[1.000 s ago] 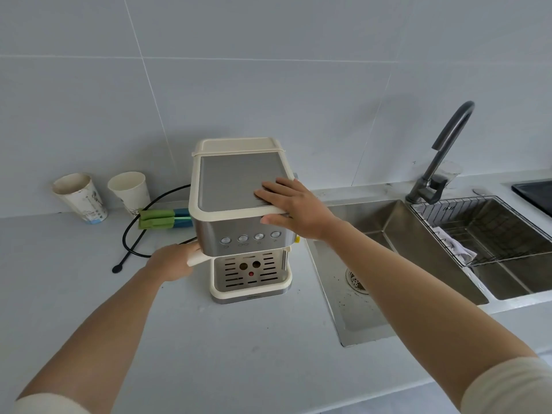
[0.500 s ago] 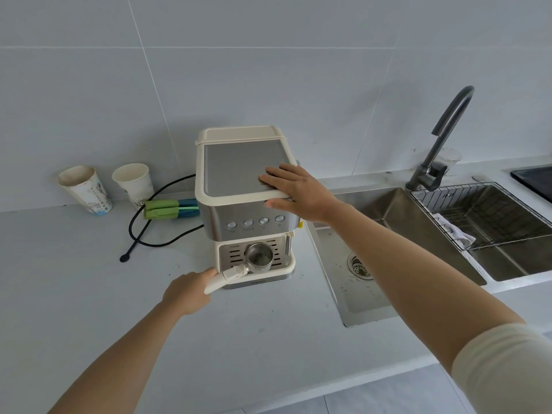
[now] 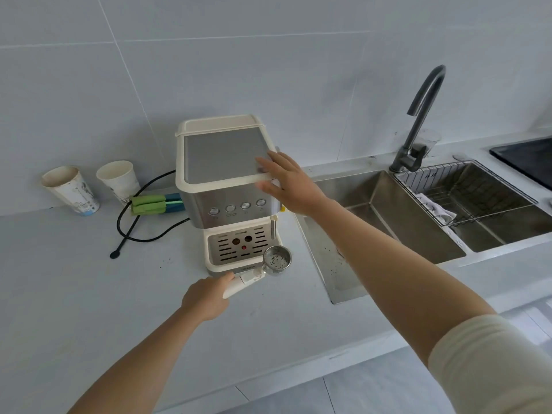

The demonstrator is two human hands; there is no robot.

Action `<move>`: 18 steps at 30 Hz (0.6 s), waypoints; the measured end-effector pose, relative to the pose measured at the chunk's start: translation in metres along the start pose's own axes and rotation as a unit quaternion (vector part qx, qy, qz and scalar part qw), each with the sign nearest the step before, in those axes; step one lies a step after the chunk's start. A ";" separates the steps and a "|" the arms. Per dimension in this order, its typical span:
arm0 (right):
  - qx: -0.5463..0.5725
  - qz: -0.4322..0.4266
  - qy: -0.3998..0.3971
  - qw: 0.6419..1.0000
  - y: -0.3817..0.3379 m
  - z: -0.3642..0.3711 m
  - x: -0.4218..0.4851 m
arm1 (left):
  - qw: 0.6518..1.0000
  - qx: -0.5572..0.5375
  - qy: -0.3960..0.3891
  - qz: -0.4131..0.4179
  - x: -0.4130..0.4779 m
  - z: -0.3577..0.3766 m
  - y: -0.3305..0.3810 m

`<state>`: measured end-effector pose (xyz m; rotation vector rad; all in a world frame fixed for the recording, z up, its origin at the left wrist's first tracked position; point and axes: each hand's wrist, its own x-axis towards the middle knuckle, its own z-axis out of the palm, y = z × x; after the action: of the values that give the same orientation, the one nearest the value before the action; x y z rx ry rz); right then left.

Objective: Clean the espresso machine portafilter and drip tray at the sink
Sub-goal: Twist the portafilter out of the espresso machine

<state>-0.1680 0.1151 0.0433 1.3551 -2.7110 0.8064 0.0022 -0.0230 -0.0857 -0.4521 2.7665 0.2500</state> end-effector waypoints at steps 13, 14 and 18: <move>0.045 0.192 -0.058 0.979 0.156 -0.044 -0.098 | 0.998 0.007 0.048 -0.028 0.022 -0.009 0.126; 0.051 0.202 -0.069 0.976 0.171 -0.048 -0.107 | 0.998 0.000 0.053 -0.035 0.027 -0.010 0.141; 0.063 0.225 -0.089 0.968 0.226 -0.069 -0.141 | 0.996 -0.022 0.076 -0.047 0.048 -0.012 0.198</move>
<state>-0.2637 0.3631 -0.0289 0.8677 -3.2197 0.9300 -0.1108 0.1456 -0.0671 -0.6352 2.8823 0.2631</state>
